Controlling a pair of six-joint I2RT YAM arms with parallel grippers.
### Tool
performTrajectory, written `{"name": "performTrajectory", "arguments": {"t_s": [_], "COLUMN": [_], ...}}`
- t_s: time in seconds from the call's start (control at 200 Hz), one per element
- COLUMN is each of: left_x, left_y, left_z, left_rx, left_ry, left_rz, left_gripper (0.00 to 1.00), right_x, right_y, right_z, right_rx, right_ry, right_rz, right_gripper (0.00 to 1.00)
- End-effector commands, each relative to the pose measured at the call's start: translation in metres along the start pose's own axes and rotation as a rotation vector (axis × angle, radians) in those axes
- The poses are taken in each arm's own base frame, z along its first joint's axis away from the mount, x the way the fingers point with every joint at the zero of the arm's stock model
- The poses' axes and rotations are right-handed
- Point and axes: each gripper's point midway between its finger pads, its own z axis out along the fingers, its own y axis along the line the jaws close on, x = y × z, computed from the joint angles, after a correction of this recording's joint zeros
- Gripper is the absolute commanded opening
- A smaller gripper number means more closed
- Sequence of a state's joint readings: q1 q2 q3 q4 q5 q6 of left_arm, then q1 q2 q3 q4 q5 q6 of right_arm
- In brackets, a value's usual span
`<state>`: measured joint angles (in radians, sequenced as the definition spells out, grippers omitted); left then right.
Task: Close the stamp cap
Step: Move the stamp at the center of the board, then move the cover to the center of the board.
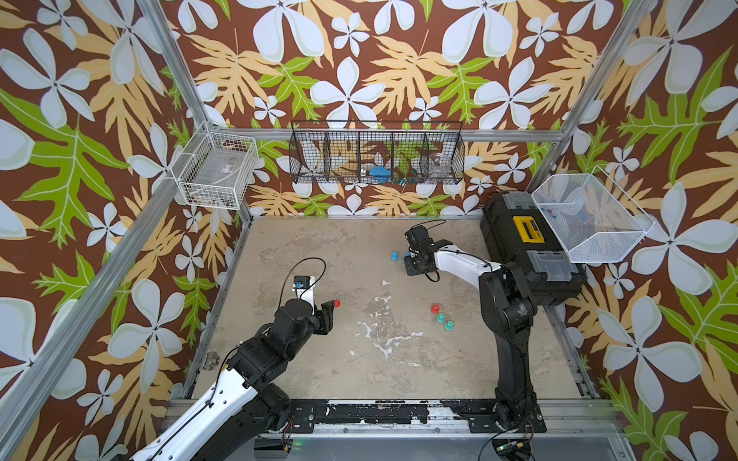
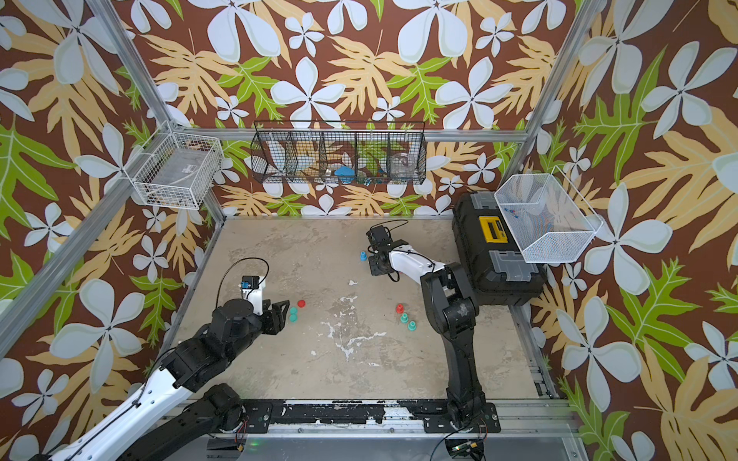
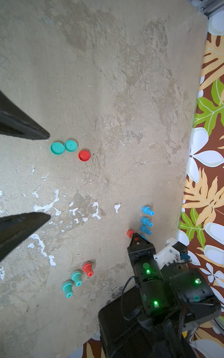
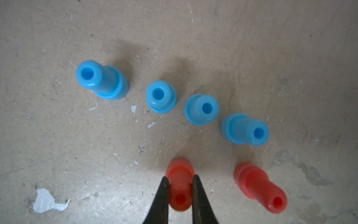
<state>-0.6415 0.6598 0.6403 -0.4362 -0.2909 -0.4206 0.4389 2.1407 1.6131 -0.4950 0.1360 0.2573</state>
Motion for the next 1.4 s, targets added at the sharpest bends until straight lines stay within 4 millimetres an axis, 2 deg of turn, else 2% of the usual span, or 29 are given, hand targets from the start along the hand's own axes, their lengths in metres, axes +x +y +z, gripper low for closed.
{"name": "performTrajectory", "arguments": {"t_s": [0.0,0.13,0.355,0.475,0.576,0.701,0.806,0.926,1.071,1.261,1.396], "left_x": [-0.002,-0.001,-0.002,-0.002,-0.001,-0.001,0.003,0.012,0.013,0.009,0.017], "left_y": [0.0,0.0,0.0,0.0,0.001,0.001,0.0,-0.004,-0.017,-0.03,-0.032], "left_z": [0.001,0.001,0.001,0.001,0.001,0.002,0.006,0.018,0.03,0.049,0.068], "left_rx": [0.001,0.001,0.0,-0.002,-0.004,-0.006,-0.01,-0.007,0.024,0.036,0.019], "left_ry": [-0.009,-0.008,-0.012,-0.011,-0.009,-0.005,0.015,0.084,0.131,0.155,0.183], "left_rz": [-0.002,-0.003,-0.004,-0.003,-0.004,-0.003,0.004,0.005,-0.042,-0.083,-0.107], "left_gripper": [0.62,0.62,0.62,0.62,0.62,0.62,0.62,0.62,0.61,0.61,0.61], "right_x": [0.012,0.006,-0.003,-0.007,-0.007,-0.005,-0.001,0.011,0.039,0.081,0.106], "right_y": [-0.003,-0.002,-0.002,-0.002,-0.002,0.001,0.005,0.013,0.013,-0.002,-0.01], "right_z": [0.002,-0.004,-0.015,-0.021,-0.026,-0.045,-0.077,-0.119,-0.157,-0.189,-0.202], "right_rx": [0.012,0.009,0.004,0.001,-0.001,-0.011,-0.017,-0.049,-0.091,-0.124,-0.154], "right_ry": [0.052,0.04,0.013,0.001,-0.003,-0.029,-0.078,-0.139,-0.18,-0.218,-0.261], "right_rz": [-0.009,-0.01,-0.011,-0.018,-0.019,-0.019,-0.032,-0.049,-0.055,-0.043,-0.019], "right_gripper": [0.15,0.25,0.33,0.41,0.42,0.43,0.44,0.45,0.47,0.48,0.49]}}
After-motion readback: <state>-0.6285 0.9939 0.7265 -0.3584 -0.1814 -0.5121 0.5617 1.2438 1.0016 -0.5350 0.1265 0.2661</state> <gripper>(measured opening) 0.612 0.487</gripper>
